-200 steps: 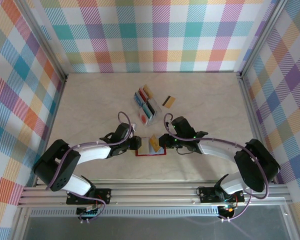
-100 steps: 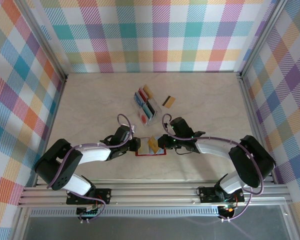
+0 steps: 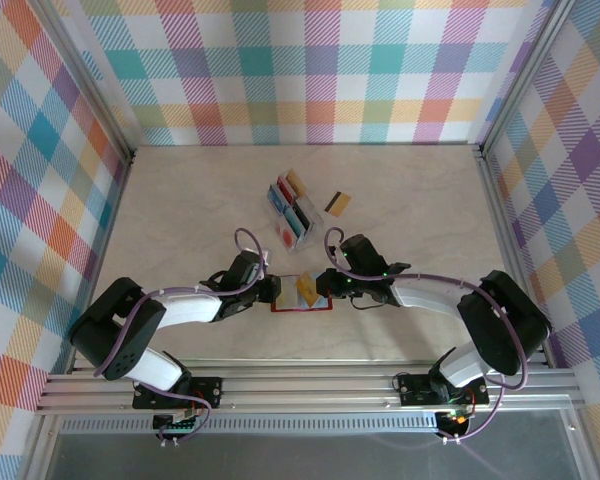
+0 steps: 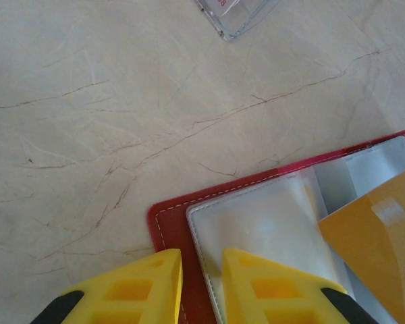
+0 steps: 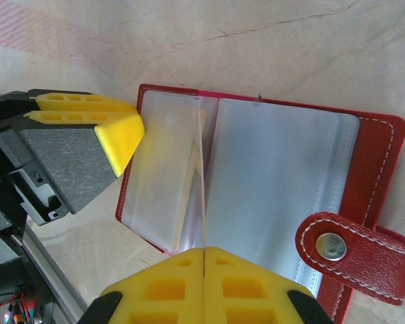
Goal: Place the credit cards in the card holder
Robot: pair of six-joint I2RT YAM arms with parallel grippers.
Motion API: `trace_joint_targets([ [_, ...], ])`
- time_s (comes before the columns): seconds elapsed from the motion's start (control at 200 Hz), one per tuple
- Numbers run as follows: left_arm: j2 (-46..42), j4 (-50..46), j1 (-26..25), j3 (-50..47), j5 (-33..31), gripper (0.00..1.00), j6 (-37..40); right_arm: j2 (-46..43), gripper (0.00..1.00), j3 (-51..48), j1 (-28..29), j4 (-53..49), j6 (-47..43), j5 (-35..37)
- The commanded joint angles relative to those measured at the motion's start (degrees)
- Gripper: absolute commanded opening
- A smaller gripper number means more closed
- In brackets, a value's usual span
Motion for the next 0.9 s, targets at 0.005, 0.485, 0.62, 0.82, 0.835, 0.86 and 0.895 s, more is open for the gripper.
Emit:
trace_joint_targets([
  [0.005, 1.44, -0.11, -0.87, -1.21, -0.72, 0.23, 0.23, -0.15, 0.00, -1.16, 0.28, 0.87, 1.03, -0.58],
  [0.485, 1.34, 1.03, -1.22, -2.59, -0.60, 0.22, -0.40, 6.03, 0.00, 0.52, 0.26, 7.17, 3.81, -6.66],
  [0.62, 0.89, 1.25, -1.70, -3.31, -0.95, 0.21, -0.67, 7.47, 0.00, 0.90, 0.32, 8.95, 5.61, -6.01],
  [0.82, -0.57, 1.30, -2.57, -4.53, -1.56, 0.21, -1.16, 10.88, 0.00, 0.63, 0.29, 14.07, 8.59, -5.12],
  [0.835, -0.65, 1.30, -2.64, -4.58, -1.64, 0.21, -1.15, 11.16, 0.00, 0.56, 0.29, 14.36, 8.70, -5.08],
  [0.86, -0.82, 1.28, -2.82, -4.67, -1.83, 0.21, -1.21, 11.53, 0.00, 0.62, 0.34, 14.67, 8.86, -5.00],
  [0.895, -0.94, 1.17, -2.95, -4.73, -2.02, 0.21, -1.30, 12.11, 0.00, 0.64, 0.34, 14.93, 9.03, -4.54],
])
